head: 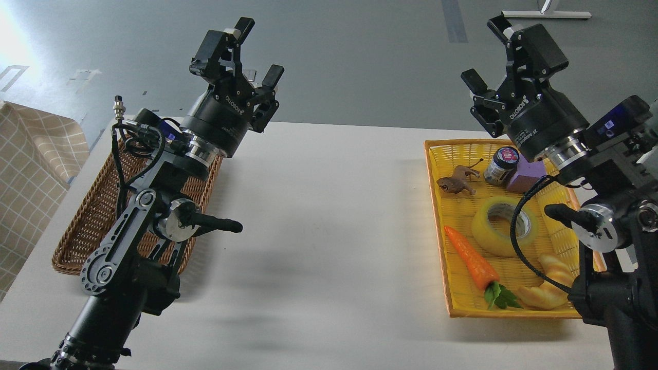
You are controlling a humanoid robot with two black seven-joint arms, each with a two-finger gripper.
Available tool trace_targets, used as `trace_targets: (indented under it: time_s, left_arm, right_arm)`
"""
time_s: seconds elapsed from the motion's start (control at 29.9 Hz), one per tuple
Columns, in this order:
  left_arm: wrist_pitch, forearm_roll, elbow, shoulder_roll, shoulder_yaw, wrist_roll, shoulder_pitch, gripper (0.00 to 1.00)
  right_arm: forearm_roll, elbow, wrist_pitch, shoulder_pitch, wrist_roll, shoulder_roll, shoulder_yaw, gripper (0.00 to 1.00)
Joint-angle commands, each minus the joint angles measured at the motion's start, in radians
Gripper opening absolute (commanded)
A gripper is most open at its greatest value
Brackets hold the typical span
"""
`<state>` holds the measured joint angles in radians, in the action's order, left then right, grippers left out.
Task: Place and transfer tape with both arms
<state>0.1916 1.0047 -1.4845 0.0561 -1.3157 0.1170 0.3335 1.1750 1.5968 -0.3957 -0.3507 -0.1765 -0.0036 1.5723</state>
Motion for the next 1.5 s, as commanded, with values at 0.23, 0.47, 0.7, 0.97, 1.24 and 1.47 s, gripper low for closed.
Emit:
trace_targets:
  time_s: [0.23,0.47,0.7,0.97,1.24,1.47]
  left_arm:
    - [-0.001,0.002,0.003,0.001,0.0,0.0,-0.001,0.98]
    - [-0.001,0.002,0.004,0.001,0.0,0.001,-0.001,0.98]
    - [-0.001,0.002,0.004,-0.005,0.001,0.0,-0.002,0.98]
    - [-0.001,0.003,0.004,-0.004,0.001,0.0,-0.001,0.98]
    - [-0.001,0.003,0.004,-0.005,0.001,0.001,-0.004,0.98]
    - [-0.001,0.005,0.001,-0.001,0.0,0.001,-0.014,0.98]
  right_arm:
    - [0.0,0.002,0.0,-0.007,0.0,-0.024,0.002,1.0]
    - [0.0,0.002,0.0,-0.005,0.0,-0.032,0.0,1.0]
    - [0.057,0.005,0.0,-0.008,0.0,-0.091,0.0,1.0]
    - [0.235,0.022,0.0,-0.014,0.002,-0.216,-0.044,1.0]
    - [0.38,0.028,0.0,-0.045,0.008,-0.377,-0.17,1.0]
    - [0.518,0.028,0.0,-0.001,0.023,-0.443,-0.201,1.0]
